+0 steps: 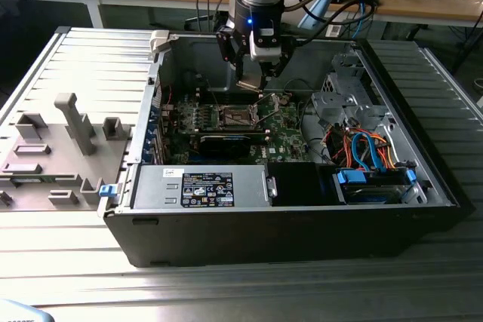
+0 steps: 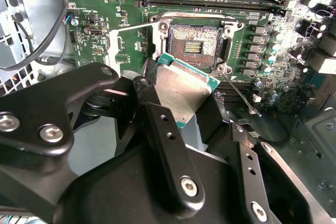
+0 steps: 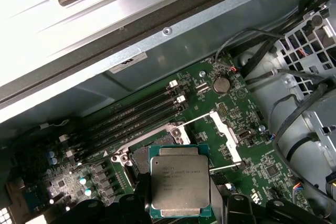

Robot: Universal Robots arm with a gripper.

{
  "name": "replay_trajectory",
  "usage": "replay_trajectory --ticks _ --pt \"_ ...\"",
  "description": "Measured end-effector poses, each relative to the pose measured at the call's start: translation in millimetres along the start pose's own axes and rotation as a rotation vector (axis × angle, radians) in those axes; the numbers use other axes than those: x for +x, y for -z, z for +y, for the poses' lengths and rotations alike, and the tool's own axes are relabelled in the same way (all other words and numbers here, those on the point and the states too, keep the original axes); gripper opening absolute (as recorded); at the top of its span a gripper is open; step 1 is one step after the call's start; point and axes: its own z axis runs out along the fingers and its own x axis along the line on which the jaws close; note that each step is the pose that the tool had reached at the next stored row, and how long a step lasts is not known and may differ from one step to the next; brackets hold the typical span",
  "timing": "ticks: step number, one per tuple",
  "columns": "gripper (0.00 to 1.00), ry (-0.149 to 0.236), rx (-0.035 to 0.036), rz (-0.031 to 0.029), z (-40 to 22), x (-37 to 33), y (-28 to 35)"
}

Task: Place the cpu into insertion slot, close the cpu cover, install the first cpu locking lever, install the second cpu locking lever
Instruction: 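Place the cpu into insertion slot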

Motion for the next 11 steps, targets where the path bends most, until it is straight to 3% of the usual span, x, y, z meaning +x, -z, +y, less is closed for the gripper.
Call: replay_trajectory --ticks 11 --pt "0.55 -0.011 -0.0001 -0.0008 0.0 0.0 -0.1"
